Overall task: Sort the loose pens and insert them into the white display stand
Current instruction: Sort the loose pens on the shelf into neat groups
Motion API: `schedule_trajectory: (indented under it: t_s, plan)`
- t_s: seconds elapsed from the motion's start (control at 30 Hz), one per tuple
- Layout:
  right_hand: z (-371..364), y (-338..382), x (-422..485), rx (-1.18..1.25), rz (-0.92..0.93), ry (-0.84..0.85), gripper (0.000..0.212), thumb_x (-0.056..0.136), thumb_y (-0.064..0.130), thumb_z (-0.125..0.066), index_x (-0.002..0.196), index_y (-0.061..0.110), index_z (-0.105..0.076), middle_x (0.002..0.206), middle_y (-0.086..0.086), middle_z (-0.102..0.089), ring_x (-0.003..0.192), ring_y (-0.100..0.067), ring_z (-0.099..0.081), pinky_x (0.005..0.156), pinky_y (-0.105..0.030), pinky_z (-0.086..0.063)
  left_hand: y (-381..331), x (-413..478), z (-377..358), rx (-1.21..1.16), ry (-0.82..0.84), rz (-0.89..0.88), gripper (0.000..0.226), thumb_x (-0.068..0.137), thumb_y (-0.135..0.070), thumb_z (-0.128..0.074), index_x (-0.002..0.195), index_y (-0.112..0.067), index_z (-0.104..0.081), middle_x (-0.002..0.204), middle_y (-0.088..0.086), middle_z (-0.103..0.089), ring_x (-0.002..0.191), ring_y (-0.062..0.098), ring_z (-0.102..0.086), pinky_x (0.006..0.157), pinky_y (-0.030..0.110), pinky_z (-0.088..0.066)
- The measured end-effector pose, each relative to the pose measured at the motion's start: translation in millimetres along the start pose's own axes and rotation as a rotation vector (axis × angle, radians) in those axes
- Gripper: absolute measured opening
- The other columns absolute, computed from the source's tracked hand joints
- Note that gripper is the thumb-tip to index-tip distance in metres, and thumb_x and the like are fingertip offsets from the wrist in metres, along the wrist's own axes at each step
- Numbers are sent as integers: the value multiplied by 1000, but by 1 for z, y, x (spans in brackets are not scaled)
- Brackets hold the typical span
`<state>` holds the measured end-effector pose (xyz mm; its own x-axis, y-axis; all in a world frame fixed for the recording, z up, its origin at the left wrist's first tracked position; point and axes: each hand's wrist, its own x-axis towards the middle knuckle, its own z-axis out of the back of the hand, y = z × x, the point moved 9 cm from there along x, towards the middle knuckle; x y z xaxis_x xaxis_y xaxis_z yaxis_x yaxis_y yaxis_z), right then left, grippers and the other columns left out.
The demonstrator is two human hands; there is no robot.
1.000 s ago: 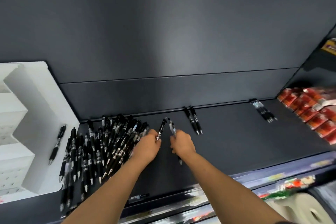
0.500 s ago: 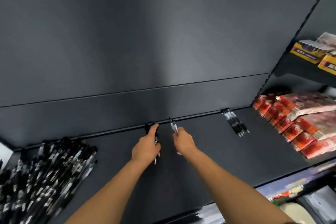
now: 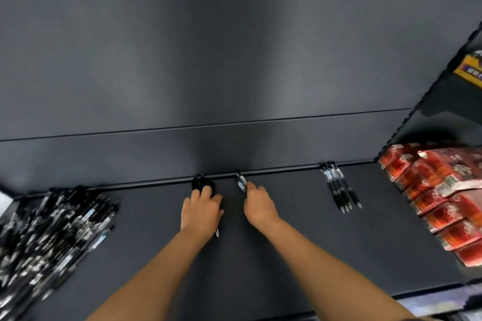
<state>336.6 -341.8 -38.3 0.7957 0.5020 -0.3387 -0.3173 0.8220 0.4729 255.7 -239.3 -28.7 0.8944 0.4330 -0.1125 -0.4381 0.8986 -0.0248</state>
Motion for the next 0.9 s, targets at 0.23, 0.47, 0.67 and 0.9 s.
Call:
schedule_trajectory:
  t_s: [0.23, 0.47, 0.67, 0.9]
  plan:
    - [45, -32, -7, -134, -47, -291, 31, 98, 29, -43, 127, 18, -48, 118, -6, -61, 110, -27, -58, 88, -38, -42, -37, 16, 7, -25, -63, -149, 39, 95, -35, -44, 133, -29, -43, 132, -2, -39, 120, 22, -36, 96, 36, -32]
    - [94, -112, -8, -176, -269, -458, 30, 97, 27, -47, 125, 19, -49, 122, -4, -57, 116, -26, -53, 89, -40, -37, -114, 33, 10, -119, -64, -324, 38, 93, -35, -45, 131, -32, -45, 131, -5, -39, 122, 21, -34, 97, 35, -29]
    - [104, -156, 6, -275, -385, -440, 31, 94, 19, -49, 125, 20, -51, 135, -6, -41, 125, -30, -38, 95, -46, -34, -154, 43, 1, -142, -8, -400, 39, 93, -35, -46, 133, -32, -44, 133, -6, -39, 123, 20, -34, 100, 35, -27]
    - [90, -175, 17, -347, -309, -355, 60, 99, 28, -37, 149, 36, -5, 160, -3, 7, 146, -32, 4, 109, -65, -5, -176, 51, -9, -142, 34, -437, 41, 94, -34, -45, 135, -33, -41, 134, -6, -38, 122, 20, -34, 100, 34, -26]
